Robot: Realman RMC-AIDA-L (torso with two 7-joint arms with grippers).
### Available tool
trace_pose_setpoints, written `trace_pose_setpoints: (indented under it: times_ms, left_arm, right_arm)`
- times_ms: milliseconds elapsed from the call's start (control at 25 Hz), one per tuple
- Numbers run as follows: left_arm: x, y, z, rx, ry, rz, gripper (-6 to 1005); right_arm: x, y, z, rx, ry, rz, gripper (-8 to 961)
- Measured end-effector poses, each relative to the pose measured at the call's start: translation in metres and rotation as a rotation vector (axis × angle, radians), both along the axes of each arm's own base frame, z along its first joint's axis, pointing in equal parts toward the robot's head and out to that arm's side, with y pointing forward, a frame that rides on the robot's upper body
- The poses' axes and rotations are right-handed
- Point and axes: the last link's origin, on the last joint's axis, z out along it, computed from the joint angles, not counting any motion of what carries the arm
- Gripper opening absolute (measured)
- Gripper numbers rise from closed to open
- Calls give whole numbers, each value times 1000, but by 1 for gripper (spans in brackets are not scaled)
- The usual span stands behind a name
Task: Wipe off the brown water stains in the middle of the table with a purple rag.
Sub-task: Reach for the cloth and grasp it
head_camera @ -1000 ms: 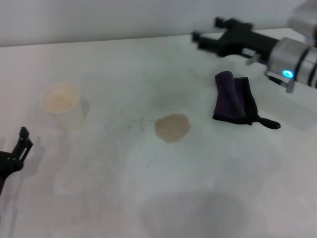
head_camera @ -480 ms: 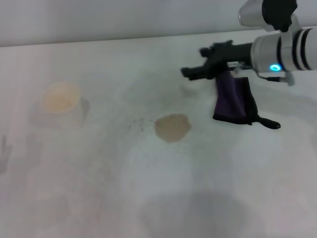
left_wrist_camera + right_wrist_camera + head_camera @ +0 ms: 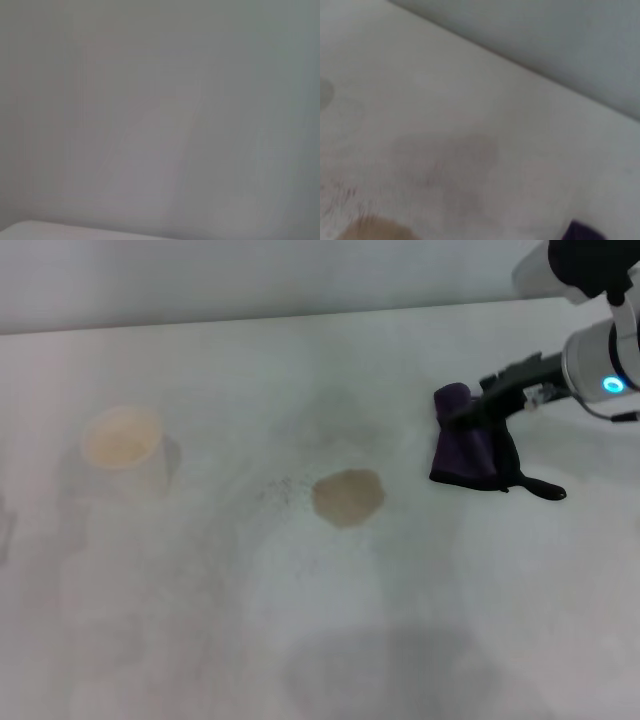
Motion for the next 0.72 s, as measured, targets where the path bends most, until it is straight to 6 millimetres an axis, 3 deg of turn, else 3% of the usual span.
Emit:
trace_pose_setpoints:
  times_ms: [720]
  left_arm:
    - [8, 9, -1, -1, -7, -28, 887]
  right_arm:
    - [25, 12, -24, -36, -94, -71, 780]
